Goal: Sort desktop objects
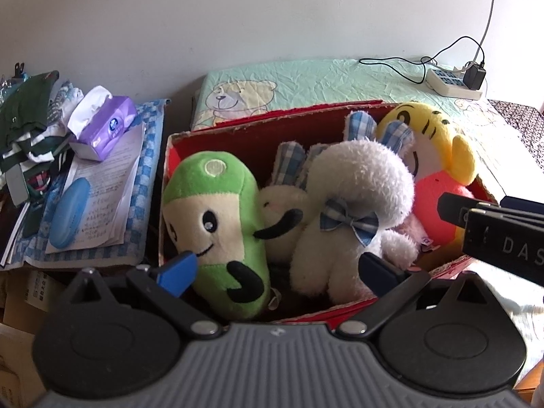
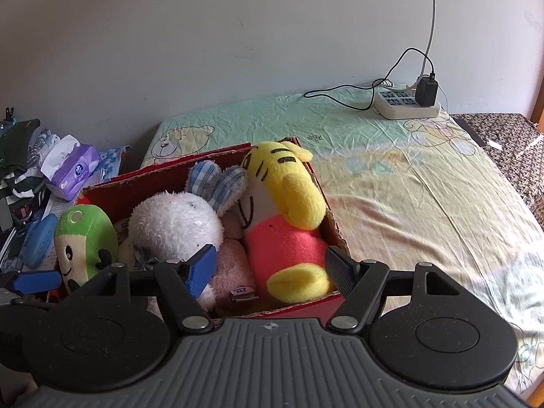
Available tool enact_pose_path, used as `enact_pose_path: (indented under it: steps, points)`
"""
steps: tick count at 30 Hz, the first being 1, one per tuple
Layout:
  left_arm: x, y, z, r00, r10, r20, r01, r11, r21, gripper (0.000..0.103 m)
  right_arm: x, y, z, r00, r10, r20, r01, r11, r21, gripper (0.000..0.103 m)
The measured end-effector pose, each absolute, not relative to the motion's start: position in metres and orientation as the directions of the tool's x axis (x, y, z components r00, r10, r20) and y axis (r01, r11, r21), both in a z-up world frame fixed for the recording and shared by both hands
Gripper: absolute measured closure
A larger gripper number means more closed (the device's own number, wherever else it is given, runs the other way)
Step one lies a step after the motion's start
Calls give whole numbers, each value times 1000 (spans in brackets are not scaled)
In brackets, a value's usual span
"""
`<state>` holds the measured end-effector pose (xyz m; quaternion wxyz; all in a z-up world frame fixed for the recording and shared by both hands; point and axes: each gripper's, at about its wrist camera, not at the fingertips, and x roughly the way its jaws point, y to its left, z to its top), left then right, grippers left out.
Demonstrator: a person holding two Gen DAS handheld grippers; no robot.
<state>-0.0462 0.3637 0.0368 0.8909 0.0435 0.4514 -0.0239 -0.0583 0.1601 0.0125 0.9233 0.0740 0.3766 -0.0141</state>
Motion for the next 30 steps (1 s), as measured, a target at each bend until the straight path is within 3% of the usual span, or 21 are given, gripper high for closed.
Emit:
enact_pose_path:
  steps: [30]
  points:
    - [-47, 366, 44, 629, 63, -775, 17, 995, 95, 2, -51, 163, 17, 736, 71, -673, 31, 990, 140, 30]
